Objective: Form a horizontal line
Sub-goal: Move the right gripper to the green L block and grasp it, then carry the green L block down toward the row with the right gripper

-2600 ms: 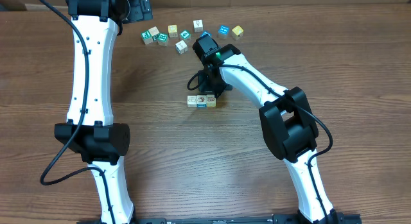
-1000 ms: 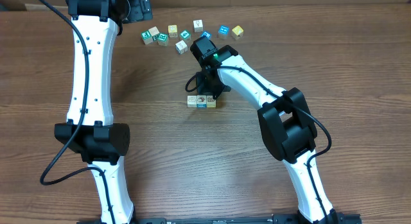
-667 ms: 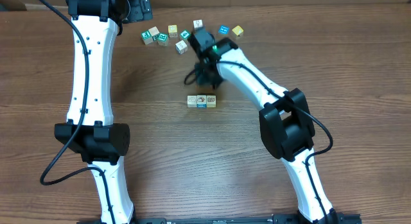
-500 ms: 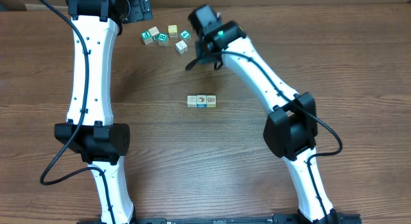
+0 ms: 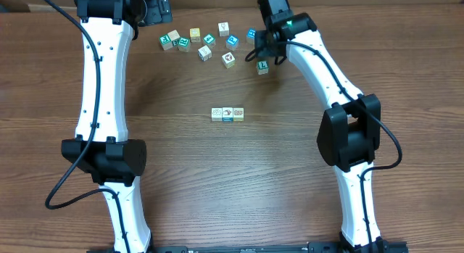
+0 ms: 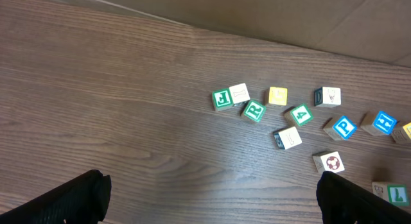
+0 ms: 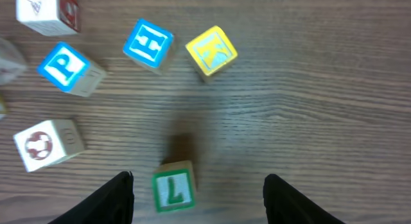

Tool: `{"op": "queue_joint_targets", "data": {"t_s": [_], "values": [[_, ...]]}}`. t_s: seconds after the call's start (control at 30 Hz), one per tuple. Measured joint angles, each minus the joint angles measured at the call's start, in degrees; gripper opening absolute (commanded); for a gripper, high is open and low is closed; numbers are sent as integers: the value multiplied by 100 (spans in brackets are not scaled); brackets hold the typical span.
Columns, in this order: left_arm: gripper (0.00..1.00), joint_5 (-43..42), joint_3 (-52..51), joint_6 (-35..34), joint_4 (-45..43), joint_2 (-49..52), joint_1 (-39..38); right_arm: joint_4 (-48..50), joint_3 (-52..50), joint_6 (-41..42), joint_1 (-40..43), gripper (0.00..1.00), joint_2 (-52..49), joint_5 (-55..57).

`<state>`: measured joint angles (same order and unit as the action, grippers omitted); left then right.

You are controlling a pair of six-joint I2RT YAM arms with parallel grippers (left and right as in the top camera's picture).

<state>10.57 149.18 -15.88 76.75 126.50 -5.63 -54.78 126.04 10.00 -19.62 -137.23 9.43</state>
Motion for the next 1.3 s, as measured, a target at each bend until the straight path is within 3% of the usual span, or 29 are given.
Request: {"op": "queue_joint_targets", "data": {"t_s": [0.27, 0.4, 0.5, 0.7, 0.97, 1.3], "values": [[100, 0, 0, 0, 0, 0, 0, 658, -754, -315, -66, 58, -2, -238], [100, 0, 0, 0, 0, 0, 0, 925, -1080, -393, -101, 43, -4, -286], [100, 0, 0, 0, 0, 0, 0, 977, -1178, -407, -105, 42, -9, -306], [100, 0, 0, 0, 0, 0, 0, 977, -1185, -417, -105, 28, -9, -310], [100, 0, 0, 0, 0, 0, 0, 820, -1156, -420, -105, 21, -9, -308], [100, 0, 0, 0, 0, 0, 0, -205, -723, -382, -105, 16, -4, -308]]}}
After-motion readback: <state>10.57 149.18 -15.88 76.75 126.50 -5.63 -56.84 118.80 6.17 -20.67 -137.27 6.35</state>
